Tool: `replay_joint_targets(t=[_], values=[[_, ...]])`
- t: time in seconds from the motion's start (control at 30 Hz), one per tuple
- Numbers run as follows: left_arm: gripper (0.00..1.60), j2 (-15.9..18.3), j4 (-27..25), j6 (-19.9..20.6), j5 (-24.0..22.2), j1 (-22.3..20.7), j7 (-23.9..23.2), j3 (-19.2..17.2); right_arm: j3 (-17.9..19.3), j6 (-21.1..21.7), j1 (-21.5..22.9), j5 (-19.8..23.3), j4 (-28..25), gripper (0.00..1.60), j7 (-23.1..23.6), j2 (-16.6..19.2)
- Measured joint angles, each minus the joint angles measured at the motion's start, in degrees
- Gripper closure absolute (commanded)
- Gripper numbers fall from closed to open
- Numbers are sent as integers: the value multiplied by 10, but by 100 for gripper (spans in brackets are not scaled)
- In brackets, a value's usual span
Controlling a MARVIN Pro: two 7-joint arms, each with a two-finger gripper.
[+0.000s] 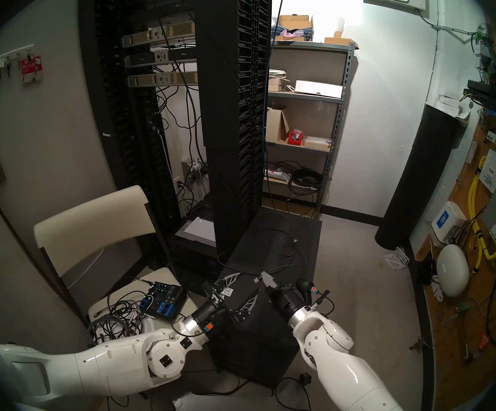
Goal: Insert the cable into the workstation's USB slot
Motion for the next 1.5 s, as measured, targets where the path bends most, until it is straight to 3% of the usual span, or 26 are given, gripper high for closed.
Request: replay_joint_targets(t=[0.2, 0.43, 0.67, 0.77, 1.03, 1.5], values=[[40, 1, -9, 10, -14, 6, -9, 2, -3, 2, 6, -8, 1, 160, -7, 0], [60, 0, -24, 58, -26, 0, -38, 2, -15, 12, 16, -17, 2, 160, -6, -2], [68, -15, -7, 95, -31, -11, -52, -2, -14, 22, 20, -16, 2, 160, -5, -4], [65, -21, 3, 106, -31, -15, -53, -3, -10, 24, 21, -15, 3, 160, -5, -4], [62, -34, 25, 119, -21, -22, -46, -5, -6, 25, 23, -14, 3, 160, -4, -4], [84, -52, 31, 123, -7, -31, -43, -4, -9, 35, 27, -14, 5, 160, -5, -5]])
